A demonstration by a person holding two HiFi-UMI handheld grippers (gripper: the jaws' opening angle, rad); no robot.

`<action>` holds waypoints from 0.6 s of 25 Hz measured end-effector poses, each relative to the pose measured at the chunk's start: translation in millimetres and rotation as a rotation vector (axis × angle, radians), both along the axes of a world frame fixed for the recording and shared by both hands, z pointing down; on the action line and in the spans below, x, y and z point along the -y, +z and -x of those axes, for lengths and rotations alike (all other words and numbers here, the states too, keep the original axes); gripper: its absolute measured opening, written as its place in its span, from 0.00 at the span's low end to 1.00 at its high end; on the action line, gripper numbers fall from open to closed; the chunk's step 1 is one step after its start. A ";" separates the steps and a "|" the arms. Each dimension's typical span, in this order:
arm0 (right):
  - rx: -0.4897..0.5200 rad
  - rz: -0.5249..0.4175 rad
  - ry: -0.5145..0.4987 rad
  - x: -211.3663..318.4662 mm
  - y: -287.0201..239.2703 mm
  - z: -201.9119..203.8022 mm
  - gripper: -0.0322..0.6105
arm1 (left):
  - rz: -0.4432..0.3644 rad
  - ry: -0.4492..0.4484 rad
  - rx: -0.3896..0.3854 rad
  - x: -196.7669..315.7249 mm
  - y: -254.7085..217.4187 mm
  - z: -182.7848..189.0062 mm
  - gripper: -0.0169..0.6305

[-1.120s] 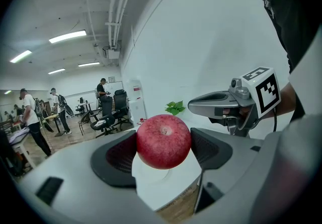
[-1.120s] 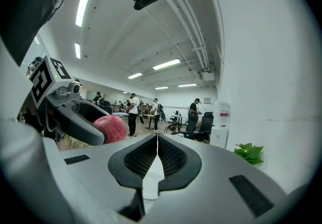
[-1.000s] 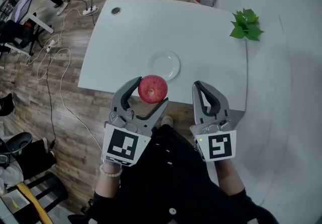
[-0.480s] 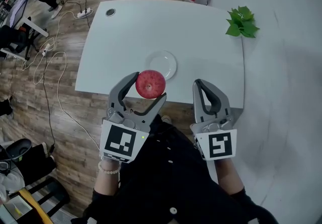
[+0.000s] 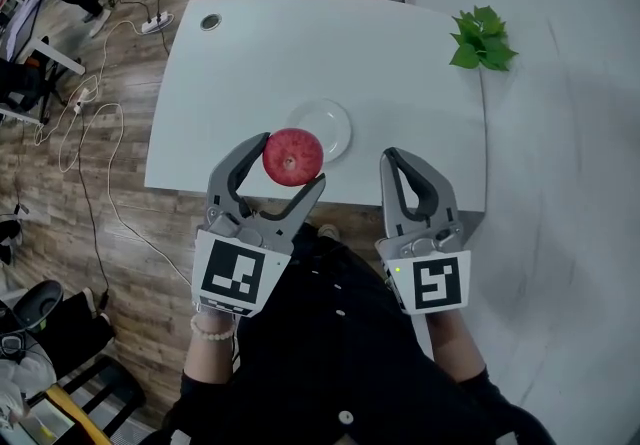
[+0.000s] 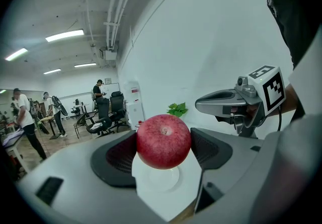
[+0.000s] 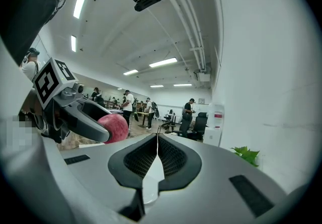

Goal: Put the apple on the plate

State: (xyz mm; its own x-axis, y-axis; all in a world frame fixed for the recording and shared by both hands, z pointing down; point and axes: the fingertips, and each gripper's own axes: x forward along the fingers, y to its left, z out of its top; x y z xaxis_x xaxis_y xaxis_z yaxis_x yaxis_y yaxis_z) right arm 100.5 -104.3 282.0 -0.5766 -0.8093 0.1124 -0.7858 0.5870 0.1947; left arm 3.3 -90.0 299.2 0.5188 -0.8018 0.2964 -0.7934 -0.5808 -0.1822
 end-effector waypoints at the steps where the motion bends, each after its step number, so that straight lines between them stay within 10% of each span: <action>1: 0.002 0.003 0.002 2.2 -0.1 1.4 0.12 | -0.004 0.010 0.003 3.1 0.3 0.7 0.57; 15: -0.017 0.026 0.028 18.0 3.9 20.6 0.12 | 0.014 0.042 -0.010 25.3 5.2 15.7 0.57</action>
State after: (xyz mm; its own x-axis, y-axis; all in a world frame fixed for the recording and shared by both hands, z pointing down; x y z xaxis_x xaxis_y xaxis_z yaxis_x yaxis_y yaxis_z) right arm 80.0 -122.3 285.8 -0.5513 -0.8218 0.1438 -0.7988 0.5697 0.1932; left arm -12.4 -115.3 304.4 0.5551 -0.7749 0.3021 -0.7698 -0.6163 -0.1662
